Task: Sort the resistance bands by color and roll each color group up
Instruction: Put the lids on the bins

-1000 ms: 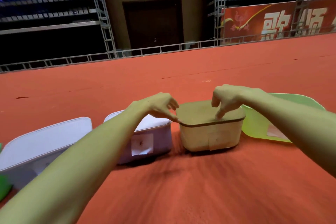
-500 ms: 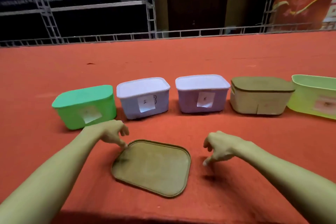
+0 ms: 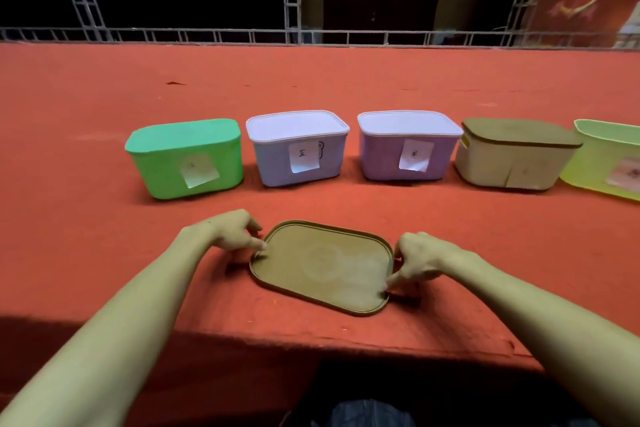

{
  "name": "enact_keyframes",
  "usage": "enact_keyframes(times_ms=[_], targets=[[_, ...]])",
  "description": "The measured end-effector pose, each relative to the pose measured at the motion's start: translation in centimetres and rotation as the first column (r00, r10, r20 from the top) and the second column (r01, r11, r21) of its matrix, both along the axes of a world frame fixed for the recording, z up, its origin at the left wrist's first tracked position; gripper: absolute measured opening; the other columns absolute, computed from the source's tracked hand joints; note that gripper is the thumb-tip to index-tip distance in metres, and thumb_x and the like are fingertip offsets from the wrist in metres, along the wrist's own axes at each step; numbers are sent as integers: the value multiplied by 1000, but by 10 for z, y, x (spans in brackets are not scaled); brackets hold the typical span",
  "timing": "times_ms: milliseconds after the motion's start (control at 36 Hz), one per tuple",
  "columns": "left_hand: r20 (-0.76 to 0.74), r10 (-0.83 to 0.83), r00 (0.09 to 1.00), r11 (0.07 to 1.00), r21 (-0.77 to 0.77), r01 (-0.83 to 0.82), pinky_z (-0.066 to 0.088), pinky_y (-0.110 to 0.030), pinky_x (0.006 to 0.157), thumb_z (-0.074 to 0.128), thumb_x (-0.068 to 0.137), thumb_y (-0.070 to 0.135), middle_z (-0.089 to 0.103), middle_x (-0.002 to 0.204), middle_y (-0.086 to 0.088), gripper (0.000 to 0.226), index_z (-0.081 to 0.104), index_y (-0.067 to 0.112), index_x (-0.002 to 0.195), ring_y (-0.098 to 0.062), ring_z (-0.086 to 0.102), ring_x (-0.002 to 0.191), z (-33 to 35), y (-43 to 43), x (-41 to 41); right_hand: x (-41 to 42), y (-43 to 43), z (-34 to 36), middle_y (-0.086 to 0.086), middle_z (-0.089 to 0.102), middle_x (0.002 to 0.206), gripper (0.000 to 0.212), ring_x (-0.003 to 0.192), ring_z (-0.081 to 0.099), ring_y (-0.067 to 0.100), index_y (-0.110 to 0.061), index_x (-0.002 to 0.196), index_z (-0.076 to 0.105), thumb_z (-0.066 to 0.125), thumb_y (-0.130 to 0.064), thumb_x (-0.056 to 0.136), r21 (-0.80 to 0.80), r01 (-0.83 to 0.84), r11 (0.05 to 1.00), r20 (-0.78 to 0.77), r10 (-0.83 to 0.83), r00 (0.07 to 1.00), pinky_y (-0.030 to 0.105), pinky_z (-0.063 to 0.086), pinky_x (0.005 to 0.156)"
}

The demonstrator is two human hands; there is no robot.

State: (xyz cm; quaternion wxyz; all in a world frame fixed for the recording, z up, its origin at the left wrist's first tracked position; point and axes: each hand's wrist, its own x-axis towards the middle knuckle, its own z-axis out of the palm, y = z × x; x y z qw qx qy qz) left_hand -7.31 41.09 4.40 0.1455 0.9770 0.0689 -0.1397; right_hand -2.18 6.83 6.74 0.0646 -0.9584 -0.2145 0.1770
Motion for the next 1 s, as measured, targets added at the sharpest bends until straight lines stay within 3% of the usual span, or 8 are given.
enact_keyframes(times_ms=[139,278,444,556,722,778,861,1000], targets=[[41,13,999,998,-59,-10,49,-30,78,65,88,45,72,98,-4,38,72,14,110,-20,63,87,-3,-15,6,-3,3,-17,12,72,94,45,81,65,27,-8,90,71,77,-48,71,74,89,993,-98,-81,992,37,56,77],[133,181,975,975,-156,-159,44,-30,100,70,84,43,60,132,-9,65,53,5,135,-23,58,119,1,-30,15,-1,-2,-13,0,54,57,48,58,53,20,-14,57,52,74,-53,74,108,144,984,-68,-137,988,26,39,51],[260,340,903,843,-510,-171,46,-43,103,76,68,60,61,128,-15,101,36,9,147,-28,59,118,20,-53,28,25,-32,2,5,62,62,71,69,65,32,-4,71,61,68,-73,55,400,251,882,-9,-270,963,32,48,60],[273,484,831,597,-797,-86,49,-40,99,66,90,37,60,100,3,54,45,21,136,-18,62,98,36,-84,33,37,-58,16,2,73,80,74,81,70,21,-17,89,62,63,-81,52,628,249,737,-28,-299,954,45,56,81],[132,551,824,308,-950,-54,46,-22,80,55,97,32,58,96,-9,17,62,18,93,-23,57,84,43,-116,34,34,-94,23,12,70,86,75,79,66,25,-11,92,57,69,-75,55,820,261,510,-91,-333,939,48,52,87],[128,529,839,325,-944,-61,47,-16,75,62,93,18,58,98,-10,8,63,12,98,-11,57,72,35,-122,32,35,-105,14,8,68,90,63,75,61,19,-13,95,58,76,-62,60,788,269,554,-83,-337,938,41,51,79],[132,421,897,430,-900,-69,45,-14,73,69,83,-1,61,100,-6,38,58,2,120,-5,58,81,16,-129,27,35,-119,-3,9,66,101,51,82,65,19,-11,105,58,85,-31,67,690,270,672,-52,-326,944,33,50,77],[66,252,966,606,-789,-104,51,-14,60,71,78,-9,67,92,5,40,63,23,100,1,68,71,1,-138,18,34,-128,-20,4,59,123,97,91,67,18,-12,138,45,92,-29,55,530,217,819,-59,-220,974,33,53,88]])
